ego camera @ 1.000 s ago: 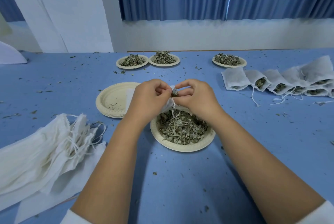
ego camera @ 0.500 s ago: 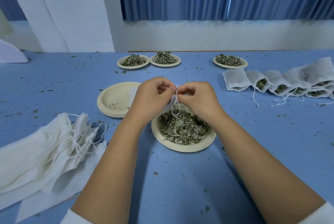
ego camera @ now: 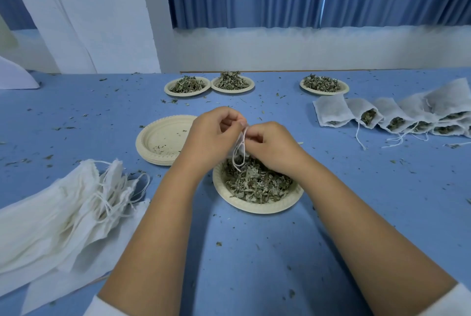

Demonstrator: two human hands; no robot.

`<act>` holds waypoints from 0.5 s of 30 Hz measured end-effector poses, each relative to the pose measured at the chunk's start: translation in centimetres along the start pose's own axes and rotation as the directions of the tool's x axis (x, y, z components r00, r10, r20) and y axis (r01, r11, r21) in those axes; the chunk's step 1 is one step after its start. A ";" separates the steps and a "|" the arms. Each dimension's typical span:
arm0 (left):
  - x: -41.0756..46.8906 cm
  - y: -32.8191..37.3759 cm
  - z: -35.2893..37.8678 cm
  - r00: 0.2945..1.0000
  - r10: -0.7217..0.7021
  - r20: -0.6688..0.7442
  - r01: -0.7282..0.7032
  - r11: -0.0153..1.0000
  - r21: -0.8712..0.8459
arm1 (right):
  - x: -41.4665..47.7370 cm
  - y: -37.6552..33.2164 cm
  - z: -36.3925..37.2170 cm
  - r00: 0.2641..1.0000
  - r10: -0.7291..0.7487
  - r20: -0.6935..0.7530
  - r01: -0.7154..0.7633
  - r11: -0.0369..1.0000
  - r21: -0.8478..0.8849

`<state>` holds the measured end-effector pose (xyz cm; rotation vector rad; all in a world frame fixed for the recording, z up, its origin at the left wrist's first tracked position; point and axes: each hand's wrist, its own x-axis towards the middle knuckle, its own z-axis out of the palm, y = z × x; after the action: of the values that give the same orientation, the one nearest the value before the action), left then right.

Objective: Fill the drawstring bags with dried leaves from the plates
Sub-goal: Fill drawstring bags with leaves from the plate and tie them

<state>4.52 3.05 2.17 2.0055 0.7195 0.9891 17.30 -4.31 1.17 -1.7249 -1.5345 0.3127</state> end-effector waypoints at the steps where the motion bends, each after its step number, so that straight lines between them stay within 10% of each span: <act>1: 0.1 -0.1 -0.1 0.999 -0.006 -0.041 0.007 1.000 0.013 | -0.1 -0.1 0.0 1.000 0.001 0.000 -0.001 0.998 0.067; 4: 0.4 -0.8 -0.6 0.989 -0.049 -0.141 0.056 0.997 0.047 | 0.0 0.0 -0.6 0.995 0.081 -0.050 -0.069 0.977 0.202; 11: 0.6 -1.3 -1.3 0.979 -0.127 -0.158 0.137 0.989 0.052 | -0.6 0.9 -1.8 0.963 0.162 0.215 -0.111 0.966 -0.233; 15: 0.4 -1.1 -1.2 0.979 -0.171 -0.108 0.176 0.984 0.039 | -0.3 0.5 -0.8 0.996 0.081 -0.031 -0.085 0.980 -0.178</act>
<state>3.58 4.43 1.95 1.9062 0.9665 0.9856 18.14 -4.89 1.26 -1.9295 -1.5145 0.2003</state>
